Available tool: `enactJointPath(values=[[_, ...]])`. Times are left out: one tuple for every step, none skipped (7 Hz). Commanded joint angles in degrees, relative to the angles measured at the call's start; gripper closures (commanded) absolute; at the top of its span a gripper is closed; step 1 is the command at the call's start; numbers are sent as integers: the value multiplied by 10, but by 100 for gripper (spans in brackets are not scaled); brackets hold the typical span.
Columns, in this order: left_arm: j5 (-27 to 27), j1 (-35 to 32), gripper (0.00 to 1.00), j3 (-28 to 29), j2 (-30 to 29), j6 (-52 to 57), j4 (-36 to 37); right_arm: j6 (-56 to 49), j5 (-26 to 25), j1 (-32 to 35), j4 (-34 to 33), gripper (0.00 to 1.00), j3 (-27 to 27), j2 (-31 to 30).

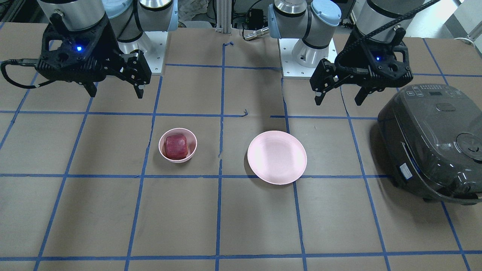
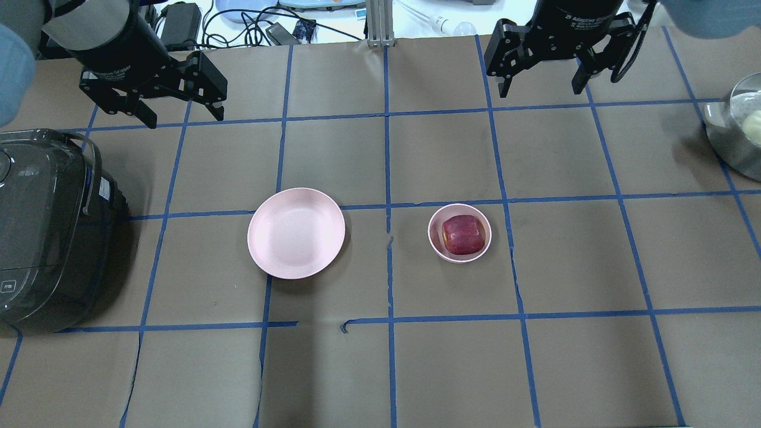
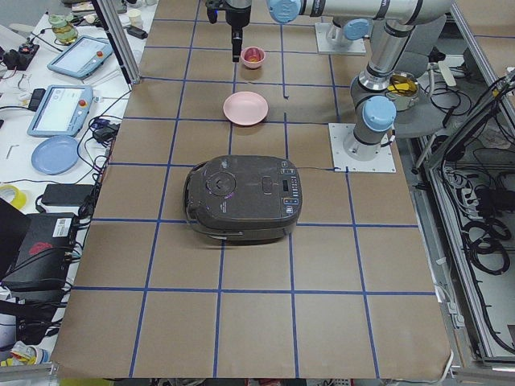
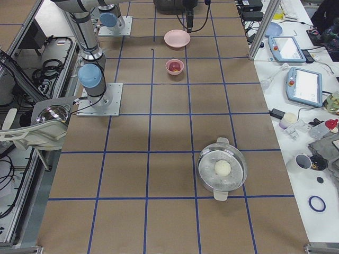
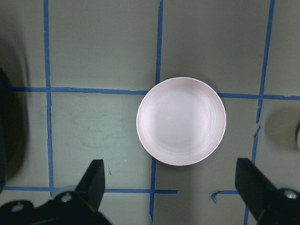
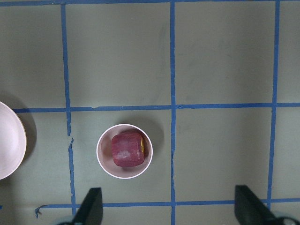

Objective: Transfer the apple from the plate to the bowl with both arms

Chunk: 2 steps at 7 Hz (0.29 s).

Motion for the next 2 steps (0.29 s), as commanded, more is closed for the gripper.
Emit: enactJointPath(values=[[3,-2,0,0,6,2,-6,0,0,0,1,0,1,0],[0,-2,0,0,6,2,-5,0,0,0,0,0,1,0]])
